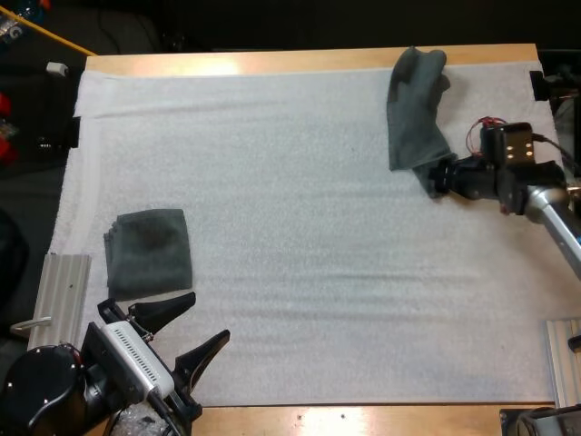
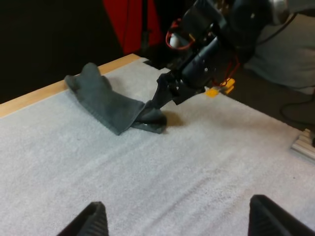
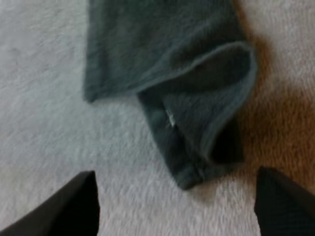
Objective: Pick towel from pile, fold and stack
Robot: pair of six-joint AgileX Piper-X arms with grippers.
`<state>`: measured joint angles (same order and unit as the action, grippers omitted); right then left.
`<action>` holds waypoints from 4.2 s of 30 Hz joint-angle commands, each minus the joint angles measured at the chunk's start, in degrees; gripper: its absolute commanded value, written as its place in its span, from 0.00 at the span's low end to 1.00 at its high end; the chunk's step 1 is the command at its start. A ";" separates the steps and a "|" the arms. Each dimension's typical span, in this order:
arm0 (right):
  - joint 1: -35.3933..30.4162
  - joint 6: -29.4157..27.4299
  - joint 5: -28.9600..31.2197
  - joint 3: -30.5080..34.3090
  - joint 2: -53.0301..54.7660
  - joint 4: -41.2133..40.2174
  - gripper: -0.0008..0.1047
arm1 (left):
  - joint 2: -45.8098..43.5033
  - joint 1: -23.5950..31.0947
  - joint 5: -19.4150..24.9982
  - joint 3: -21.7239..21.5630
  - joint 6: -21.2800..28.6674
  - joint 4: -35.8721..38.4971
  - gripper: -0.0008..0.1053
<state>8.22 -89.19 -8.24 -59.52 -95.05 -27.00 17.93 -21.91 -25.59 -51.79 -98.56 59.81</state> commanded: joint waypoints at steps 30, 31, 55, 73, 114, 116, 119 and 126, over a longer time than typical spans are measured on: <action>3.31 0.61 -4.41 -0.40 7.69 11.35 0.01 | 0.18 -0.19 0.12 -0.47 -0.58 -0.55 0.56; 3.77 0.25 -5.21 -0.40 9.12 11.35 0.01 | 0.18 -0.19 0.12 -0.47 -0.58 -0.55 0.56; 30.78 13.78 -12.57 -4.78 39.75 -4.67 0.01 | 0.18 -0.19 0.12 -0.47 -0.58 -0.55 0.56; 40.79 2.80 13.05 -4.78 24.14 -16.86 0.01 | 0.18 -0.19 0.12 -0.47 -0.58 -0.55 0.56; 26.72 11.74 8.24 6.90 20.37 -18.10 0.52 | 0.18 -0.19 0.12 3.46 -0.58 13.51 0.56; 26.72 14.08 7.85 9.56 20.12 -14.96 0.52 | 0.18 -0.19 0.12 3.46 -0.58 13.50 0.56; 26.72 17.51 5.71 13.07 18.83 -11.20 0.52 | 0.18 -0.19 0.12 3.46 -0.58 13.50 0.56; 26.72 21.06 2.79 14.37 11.69 -7.14 0.52 | 0.18 -0.19 0.12 3.46 -0.58 13.50 0.56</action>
<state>35.05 -68.57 -4.92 -45.06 -83.31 -34.78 17.93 -21.91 -25.60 -48.27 -98.61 73.21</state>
